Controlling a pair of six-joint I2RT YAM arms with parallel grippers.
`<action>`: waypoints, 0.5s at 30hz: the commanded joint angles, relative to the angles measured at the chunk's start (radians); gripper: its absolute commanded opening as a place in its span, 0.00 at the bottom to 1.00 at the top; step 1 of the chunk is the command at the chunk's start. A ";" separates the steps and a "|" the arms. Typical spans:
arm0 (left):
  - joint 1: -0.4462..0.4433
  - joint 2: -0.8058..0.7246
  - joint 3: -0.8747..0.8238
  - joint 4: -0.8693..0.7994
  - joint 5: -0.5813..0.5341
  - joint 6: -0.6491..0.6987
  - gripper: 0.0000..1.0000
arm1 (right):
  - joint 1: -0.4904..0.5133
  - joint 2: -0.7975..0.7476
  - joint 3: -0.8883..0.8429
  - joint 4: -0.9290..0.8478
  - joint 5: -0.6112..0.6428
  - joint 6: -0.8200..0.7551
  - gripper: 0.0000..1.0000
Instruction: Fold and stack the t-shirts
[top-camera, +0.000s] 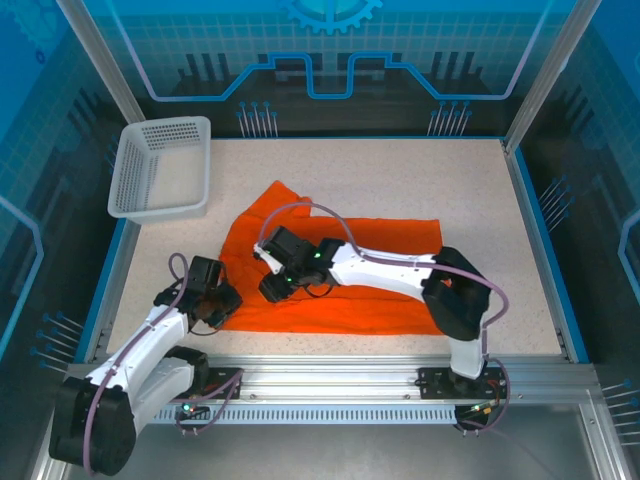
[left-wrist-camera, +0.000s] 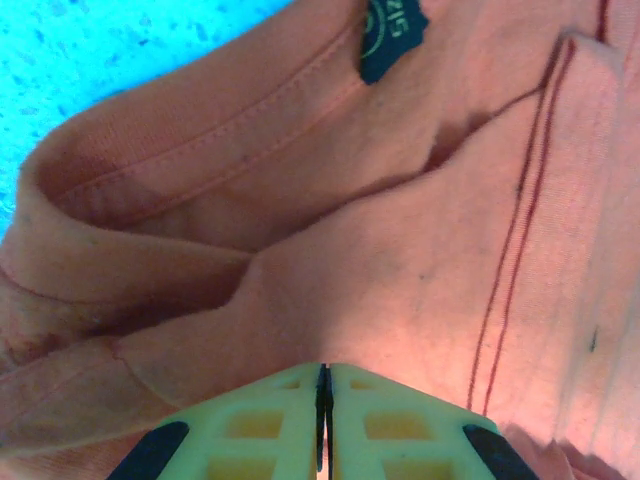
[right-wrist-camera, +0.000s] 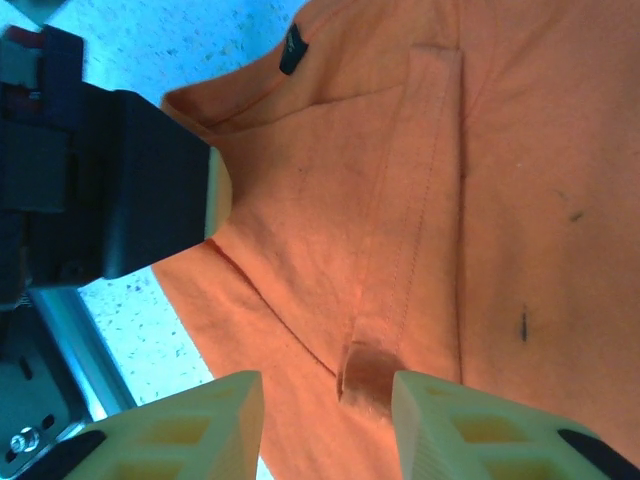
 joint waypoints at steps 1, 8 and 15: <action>0.014 0.003 -0.026 0.006 0.026 0.035 0.12 | 0.032 0.062 0.078 -0.128 -0.023 -0.083 0.37; 0.018 0.006 -0.029 0.001 0.023 0.050 0.11 | 0.056 0.166 0.189 -0.208 -0.002 -0.092 0.33; 0.018 0.005 -0.029 0.001 0.023 0.058 0.11 | 0.060 0.221 0.243 -0.271 0.040 -0.076 0.30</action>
